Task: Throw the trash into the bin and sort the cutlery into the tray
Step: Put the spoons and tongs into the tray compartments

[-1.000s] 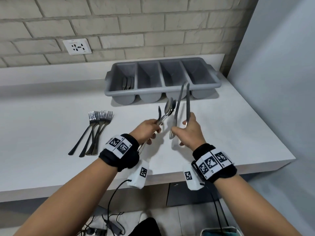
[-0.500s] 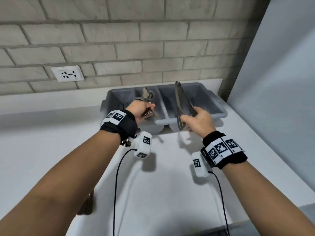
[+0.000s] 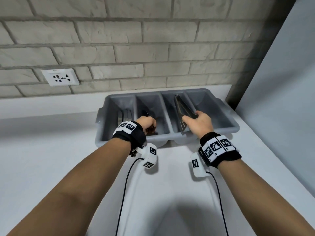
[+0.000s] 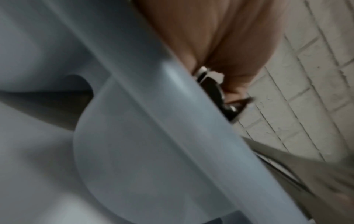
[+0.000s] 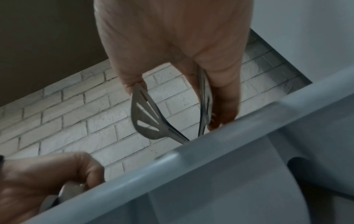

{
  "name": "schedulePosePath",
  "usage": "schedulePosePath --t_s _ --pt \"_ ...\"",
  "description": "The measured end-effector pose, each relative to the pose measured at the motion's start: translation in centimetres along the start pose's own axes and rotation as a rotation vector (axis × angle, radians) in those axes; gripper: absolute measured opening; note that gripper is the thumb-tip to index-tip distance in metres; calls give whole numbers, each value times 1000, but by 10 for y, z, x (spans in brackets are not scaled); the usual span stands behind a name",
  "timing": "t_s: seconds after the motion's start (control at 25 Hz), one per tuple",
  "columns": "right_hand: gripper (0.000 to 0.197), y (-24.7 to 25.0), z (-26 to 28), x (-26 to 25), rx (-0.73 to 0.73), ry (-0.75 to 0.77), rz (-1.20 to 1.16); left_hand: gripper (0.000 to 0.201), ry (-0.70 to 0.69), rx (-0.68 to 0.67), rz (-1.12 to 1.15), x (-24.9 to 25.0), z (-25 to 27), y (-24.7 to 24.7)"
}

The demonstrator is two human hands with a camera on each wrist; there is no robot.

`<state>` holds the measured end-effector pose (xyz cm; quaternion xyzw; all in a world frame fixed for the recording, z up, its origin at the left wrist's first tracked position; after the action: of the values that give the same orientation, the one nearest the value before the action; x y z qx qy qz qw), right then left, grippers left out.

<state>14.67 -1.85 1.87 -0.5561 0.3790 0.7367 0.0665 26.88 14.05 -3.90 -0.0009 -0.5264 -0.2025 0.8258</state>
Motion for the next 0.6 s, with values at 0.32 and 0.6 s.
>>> schedulePosePath --t_s 0.32,0.6 --pt "57 -31 -47 20 -97 17 307 35 -54 184 -127 -3 -12 -11" --pt "78 -56 -51 30 -252 120 771 37 -164 304 -469 2 -9 -6"
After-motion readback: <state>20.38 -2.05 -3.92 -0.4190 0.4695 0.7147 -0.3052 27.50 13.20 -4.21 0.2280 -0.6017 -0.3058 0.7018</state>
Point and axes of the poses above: each hand's wrist, its own z-axis away from the middle knuckle, its own y-axis out of the back of the hand, x = y × z, the point moved 4 cm from there along -z, towards the middle knuckle, and after that the axes turned 1 degree about x, right-handed, at the moved point
